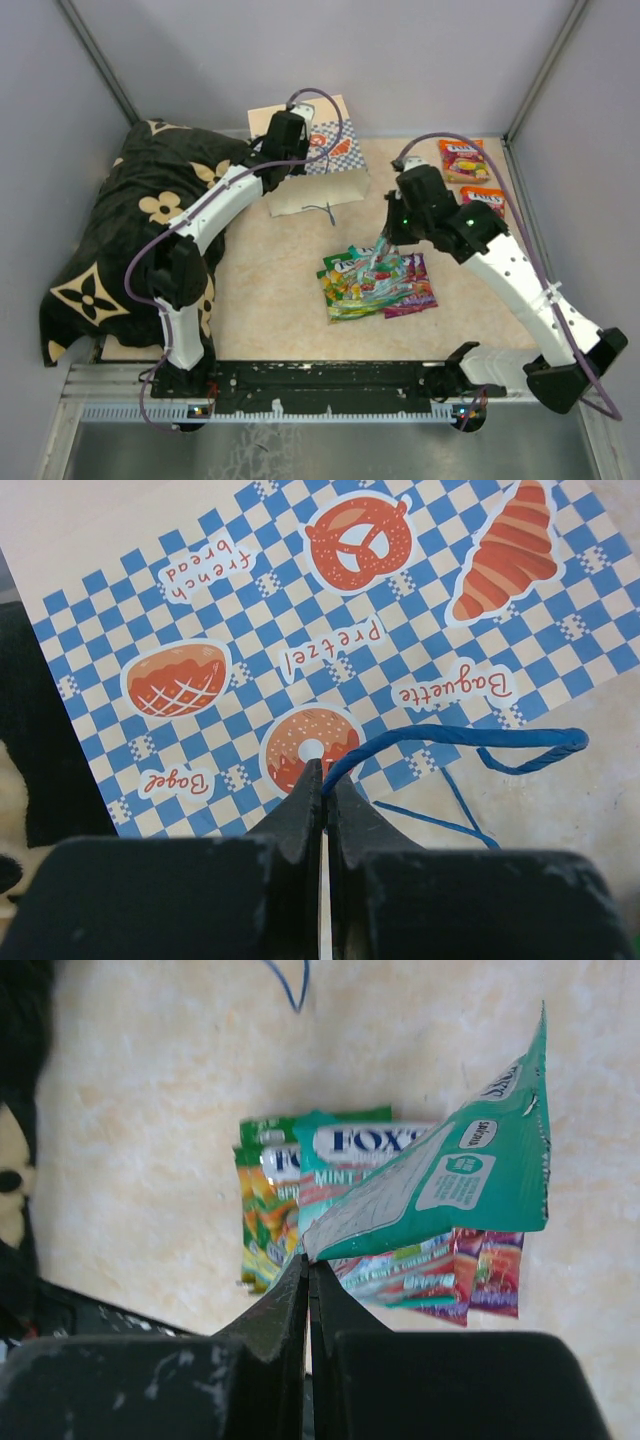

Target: Take the snacks out of the paper bag

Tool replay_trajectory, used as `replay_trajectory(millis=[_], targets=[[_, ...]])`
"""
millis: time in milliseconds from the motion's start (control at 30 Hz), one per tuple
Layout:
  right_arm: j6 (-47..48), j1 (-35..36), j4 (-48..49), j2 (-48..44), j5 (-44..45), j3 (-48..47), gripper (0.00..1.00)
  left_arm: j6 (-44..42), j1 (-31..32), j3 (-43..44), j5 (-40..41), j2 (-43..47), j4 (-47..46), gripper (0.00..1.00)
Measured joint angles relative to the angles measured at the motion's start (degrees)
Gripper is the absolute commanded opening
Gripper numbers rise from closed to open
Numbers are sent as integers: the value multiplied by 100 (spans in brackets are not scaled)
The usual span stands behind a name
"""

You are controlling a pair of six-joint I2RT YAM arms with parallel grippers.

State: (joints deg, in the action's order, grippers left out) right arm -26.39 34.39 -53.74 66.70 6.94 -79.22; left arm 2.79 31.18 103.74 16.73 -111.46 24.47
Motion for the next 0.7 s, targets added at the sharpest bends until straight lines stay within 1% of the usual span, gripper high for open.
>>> replay_trajectory(millis=[67,133,367,533,700], targets=[[37,378,-343,177,164,-9,0,0,-11,-74,35,0,-2,0],[42,614,-605,326,236,-9,0,-2,-24,-151,50,0,2,0],[52,953,-1056,590,435,-374,0,-2,-101,-240,63,2,-13,0],[87,1375,-813,1231,343,-402,0,-11,-129,-323,33,4,-22,0],[81,1609,-107,1897,31,-229,0,-31,-197,-376,-24,101,-35,0]])
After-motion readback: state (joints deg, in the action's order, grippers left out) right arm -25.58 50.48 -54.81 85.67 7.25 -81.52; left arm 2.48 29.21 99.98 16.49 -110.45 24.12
